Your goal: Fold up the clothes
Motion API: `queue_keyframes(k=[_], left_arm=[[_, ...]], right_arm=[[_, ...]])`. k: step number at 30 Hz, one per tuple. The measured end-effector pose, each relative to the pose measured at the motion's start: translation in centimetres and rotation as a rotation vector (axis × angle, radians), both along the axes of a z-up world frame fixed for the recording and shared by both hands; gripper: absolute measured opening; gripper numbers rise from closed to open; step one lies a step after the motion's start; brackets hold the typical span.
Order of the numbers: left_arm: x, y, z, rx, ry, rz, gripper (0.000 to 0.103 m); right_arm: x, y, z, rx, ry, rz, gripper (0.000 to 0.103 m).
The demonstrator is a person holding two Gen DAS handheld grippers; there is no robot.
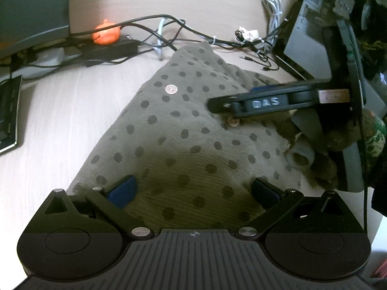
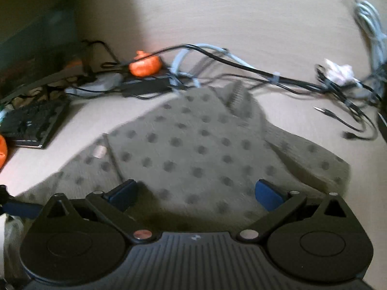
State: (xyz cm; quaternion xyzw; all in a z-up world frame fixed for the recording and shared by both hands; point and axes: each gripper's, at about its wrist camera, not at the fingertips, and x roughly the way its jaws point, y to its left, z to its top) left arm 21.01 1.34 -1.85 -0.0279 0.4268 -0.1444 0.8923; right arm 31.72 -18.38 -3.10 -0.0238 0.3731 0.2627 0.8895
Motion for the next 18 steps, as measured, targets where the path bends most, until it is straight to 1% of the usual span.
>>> queue_keyframes(k=[3, 5, 8, 12, 14, 15, 17, 18], left_arm=[[0.1, 0.0, -0.1, -0.003, -0.007, 0.005, 0.103], [0.1, 0.0, -0.1, -0.002, -0.011, 0.005, 0.103], [0.0, 0.0, -0.1, 0.010, -0.012, -0.003, 0.103], [-0.1, -0.1, 0.0, 0.016, -0.007, 0.003, 0.103], [-0.1, -0.2, 0.1, 0.024, -0.002, 0.011, 0.103], [-0.2, -0.4, 0.1, 0.030, -0.001, 0.014, 0.103], [-0.3, -0.5, 0.0, 0.041, -0.003, 0.017, 0.103], [-0.3, -0.6, 0.0, 0.044, -0.003, 0.018, 0.103]], right_arm=[[0.2, -1.7, 0.0, 0.021, 0.016, -0.031, 0.103], [0.1, -2.2, -0.1, 0.022, 0.013, -0.019, 0.103], [0.0, -1.0, -0.4, -0.055, -0.014, 0.013, 0.103], [0.0, -0.9, 0.1, -0.063, 0.012, -0.012, 0.103], [-0.6, -0.9, 0.8, -0.052, -0.020, -0.044, 0.103], [-1.1, -0.8, 1.3, -0.045, -0.054, -0.043, 0.103], [-2.1, -0.1, 2.0, -0.024, -0.096, 0.000, 0.103], [-2.1, 0.4, 2.1, -0.012, -0.086, 0.032, 0.103]])
